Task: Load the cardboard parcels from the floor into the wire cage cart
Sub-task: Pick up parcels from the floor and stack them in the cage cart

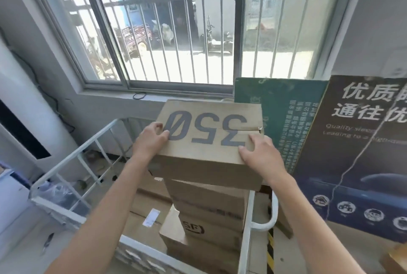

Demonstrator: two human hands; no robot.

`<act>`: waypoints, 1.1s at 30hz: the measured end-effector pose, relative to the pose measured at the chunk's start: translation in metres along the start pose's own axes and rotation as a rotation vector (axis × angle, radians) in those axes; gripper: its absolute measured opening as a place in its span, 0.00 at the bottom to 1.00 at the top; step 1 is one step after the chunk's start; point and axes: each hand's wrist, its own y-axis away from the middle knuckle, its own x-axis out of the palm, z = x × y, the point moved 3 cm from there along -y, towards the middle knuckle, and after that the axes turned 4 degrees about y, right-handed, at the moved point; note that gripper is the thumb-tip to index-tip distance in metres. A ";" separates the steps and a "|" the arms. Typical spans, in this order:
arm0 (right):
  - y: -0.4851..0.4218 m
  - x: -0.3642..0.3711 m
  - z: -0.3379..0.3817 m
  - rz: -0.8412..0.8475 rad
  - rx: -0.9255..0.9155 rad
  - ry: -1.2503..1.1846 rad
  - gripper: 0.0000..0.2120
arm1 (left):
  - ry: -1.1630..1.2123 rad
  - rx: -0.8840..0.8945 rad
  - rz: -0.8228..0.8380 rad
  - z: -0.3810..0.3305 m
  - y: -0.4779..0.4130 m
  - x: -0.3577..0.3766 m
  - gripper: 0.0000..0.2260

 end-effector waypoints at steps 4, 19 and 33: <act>-0.020 0.062 -0.011 0.100 0.110 -0.006 0.27 | -0.305 -0.005 0.182 0.041 -0.030 0.065 0.24; -0.014 0.092 -0.008 -0.225 0.341 -0.019 0.22 | -0.314 0.466 0.028 0.073 -0.042 0.082 0.25; -0.009 0.082 0.019 -0.082 0.448 0.344 0.25 | -0.412 0.428 0.364 0.054 -0.072 0.079 0.27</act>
